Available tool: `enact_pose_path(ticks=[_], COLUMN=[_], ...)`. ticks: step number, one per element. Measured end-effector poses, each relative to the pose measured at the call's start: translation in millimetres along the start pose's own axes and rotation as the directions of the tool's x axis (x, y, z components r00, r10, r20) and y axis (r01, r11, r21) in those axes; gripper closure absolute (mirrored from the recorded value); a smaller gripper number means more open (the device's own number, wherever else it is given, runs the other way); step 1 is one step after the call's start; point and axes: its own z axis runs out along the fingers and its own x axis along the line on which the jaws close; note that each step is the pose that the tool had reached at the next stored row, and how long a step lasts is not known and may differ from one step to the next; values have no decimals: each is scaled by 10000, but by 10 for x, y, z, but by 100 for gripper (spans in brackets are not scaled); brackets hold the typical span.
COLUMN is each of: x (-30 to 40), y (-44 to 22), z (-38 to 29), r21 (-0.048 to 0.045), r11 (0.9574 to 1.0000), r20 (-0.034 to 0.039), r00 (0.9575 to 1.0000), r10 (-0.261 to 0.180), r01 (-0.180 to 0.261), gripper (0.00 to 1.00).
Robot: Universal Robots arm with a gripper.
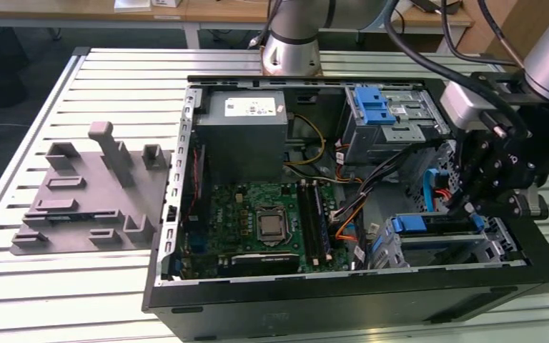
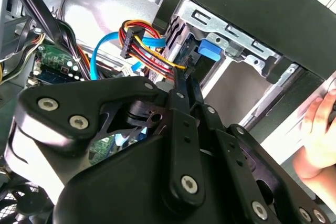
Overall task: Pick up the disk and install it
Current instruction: 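Insert the first disk wire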
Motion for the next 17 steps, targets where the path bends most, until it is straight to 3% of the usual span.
enact_pose_path(ticks=[17], x=[-1], y=[0], z=[30], r21=[-3], r11=[10000], r20=[4], r00=[10000], r10=[46], r01=[-46], gripper=[83])
